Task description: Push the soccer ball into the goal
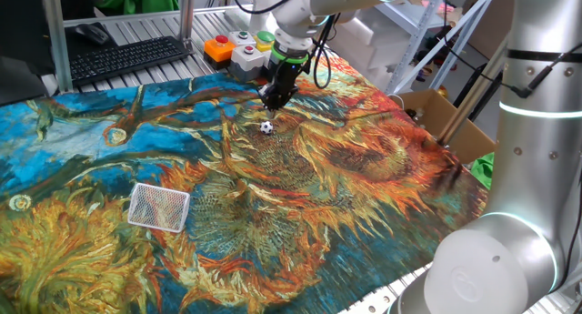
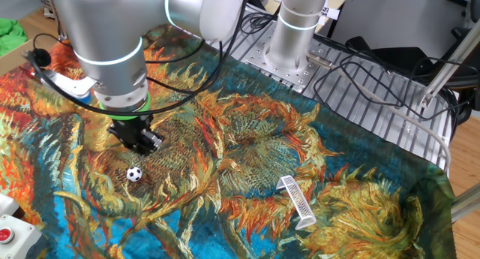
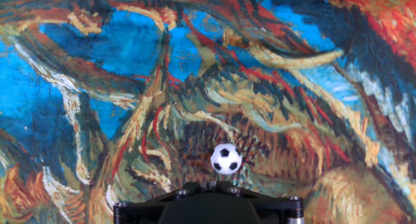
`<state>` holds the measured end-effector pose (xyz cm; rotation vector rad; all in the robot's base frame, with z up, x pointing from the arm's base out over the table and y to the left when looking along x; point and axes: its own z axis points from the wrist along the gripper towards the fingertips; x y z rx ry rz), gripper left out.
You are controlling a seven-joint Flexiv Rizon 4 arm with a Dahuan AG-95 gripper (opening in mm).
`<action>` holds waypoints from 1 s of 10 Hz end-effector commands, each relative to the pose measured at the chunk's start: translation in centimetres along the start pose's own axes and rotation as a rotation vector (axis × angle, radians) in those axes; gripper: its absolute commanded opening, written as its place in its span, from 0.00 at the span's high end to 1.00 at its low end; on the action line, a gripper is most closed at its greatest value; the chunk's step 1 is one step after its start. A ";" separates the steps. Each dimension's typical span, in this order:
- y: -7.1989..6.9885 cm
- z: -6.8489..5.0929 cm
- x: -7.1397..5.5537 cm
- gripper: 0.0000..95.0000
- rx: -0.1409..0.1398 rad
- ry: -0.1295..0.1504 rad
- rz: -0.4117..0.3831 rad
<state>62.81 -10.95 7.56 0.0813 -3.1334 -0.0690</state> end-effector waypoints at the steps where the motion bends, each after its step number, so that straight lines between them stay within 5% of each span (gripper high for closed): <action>1: 0.0 0.0 0.0 1.00 0.005 0.020 0.017; 5: 0.0 0.0 0.0 1.00 0.005 0.038 0.006; 10: -2.7 1.8 -2.3 1.00 0.006 0.036 -0.024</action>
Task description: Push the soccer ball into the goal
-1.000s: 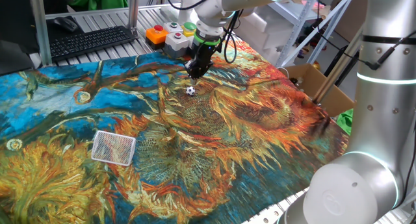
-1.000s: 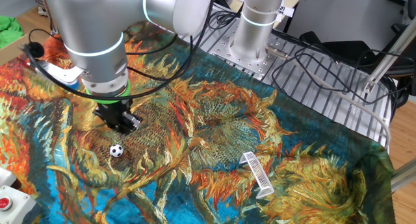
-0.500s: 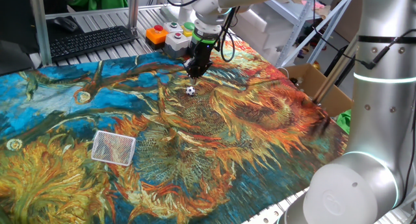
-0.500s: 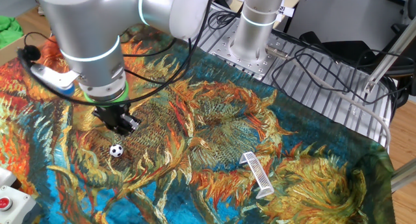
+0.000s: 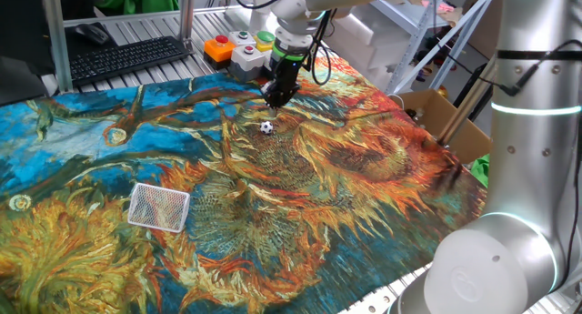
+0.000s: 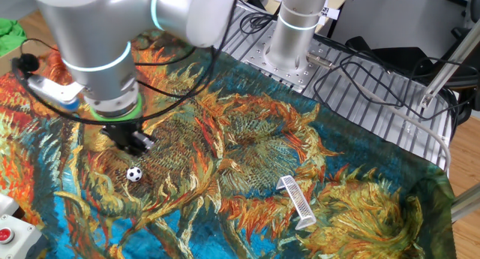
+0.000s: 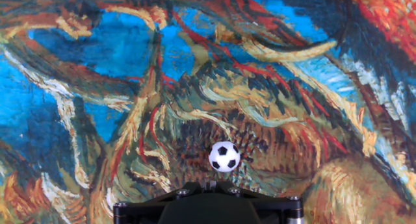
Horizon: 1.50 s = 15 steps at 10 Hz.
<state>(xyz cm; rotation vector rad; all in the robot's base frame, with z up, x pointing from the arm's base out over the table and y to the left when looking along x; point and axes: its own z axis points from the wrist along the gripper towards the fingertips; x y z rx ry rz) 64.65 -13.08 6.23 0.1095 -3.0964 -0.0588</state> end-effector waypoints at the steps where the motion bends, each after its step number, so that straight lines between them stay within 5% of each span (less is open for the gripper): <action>1: -0.8 1.2 -1.1 1.00 0.001 -0.001 -0.013; 15: -2.2 4.7 -1.8 1.00 0.046 0.003 -0.059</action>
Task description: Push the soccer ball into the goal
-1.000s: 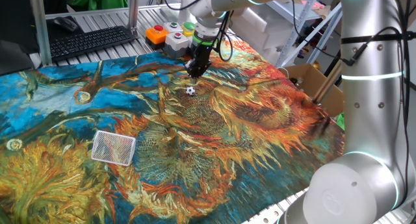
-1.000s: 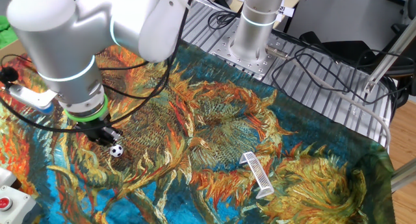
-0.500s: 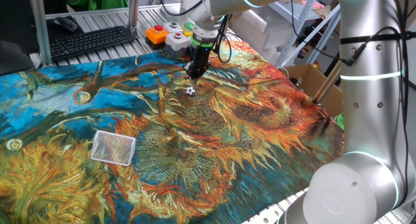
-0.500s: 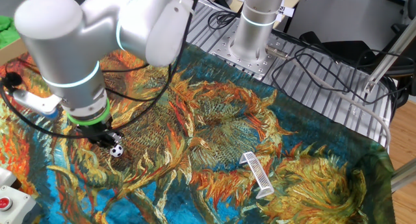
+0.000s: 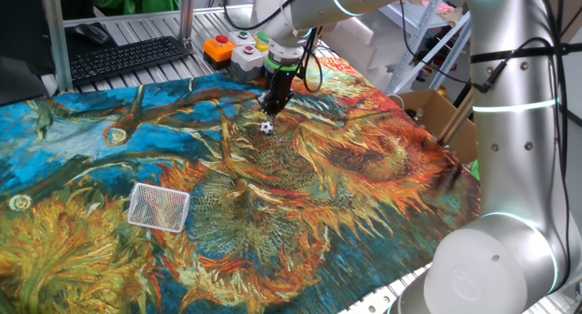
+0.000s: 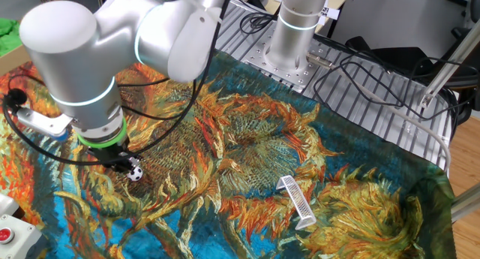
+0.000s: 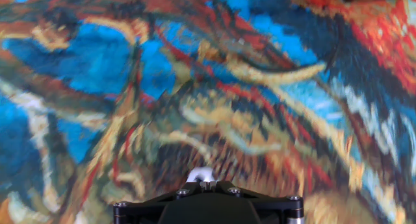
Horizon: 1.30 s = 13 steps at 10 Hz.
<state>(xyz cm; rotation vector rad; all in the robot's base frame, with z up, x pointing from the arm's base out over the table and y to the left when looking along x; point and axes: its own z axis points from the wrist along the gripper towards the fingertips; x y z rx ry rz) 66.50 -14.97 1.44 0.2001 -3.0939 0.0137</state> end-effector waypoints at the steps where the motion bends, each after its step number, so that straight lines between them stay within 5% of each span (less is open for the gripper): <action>1: 0.0 0.1 0.1 1.00 -0.003 0.002 -0.002; 4: 0.3 0.3 0.5 1.00 -0.022 0.007 0.006; 13: 1.2 0.4 1.4 1.00 -0.017 0.003 -0.032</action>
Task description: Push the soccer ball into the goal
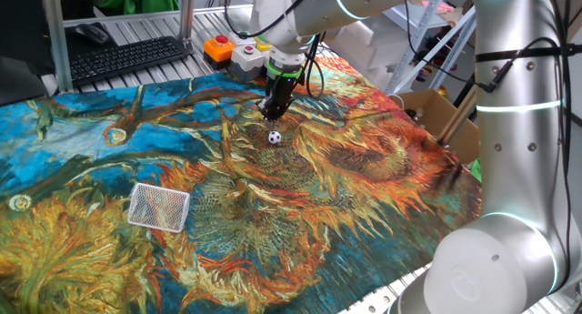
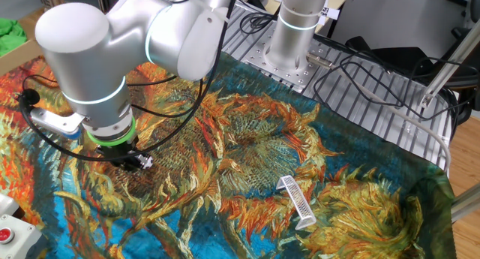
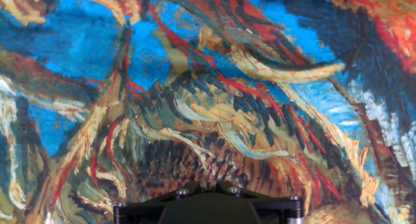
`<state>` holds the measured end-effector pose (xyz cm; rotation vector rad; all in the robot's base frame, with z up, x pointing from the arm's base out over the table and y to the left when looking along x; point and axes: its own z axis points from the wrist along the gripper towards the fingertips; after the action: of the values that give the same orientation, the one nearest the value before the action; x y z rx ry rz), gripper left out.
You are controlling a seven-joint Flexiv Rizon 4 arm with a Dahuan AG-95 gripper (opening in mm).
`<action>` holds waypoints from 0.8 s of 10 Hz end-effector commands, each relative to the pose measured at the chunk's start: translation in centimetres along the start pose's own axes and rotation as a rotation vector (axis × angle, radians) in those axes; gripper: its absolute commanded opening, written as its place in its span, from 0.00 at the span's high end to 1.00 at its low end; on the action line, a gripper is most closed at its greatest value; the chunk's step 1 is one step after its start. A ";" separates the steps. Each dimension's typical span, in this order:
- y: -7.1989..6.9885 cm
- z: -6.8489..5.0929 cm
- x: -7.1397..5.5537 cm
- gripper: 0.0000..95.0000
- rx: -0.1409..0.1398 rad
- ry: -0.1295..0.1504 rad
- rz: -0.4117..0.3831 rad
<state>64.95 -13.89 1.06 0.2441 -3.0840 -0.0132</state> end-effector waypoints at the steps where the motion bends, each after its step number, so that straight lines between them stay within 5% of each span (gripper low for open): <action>1: 0.0 -0.1 0.0 1.00 -0.002 -0.002 -0.004; 8: 0.0 -0.2 0.0 1.00 -0.009 0.008 0.002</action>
<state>64.95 -13.89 1.25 0.2405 -3.0732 -0.0261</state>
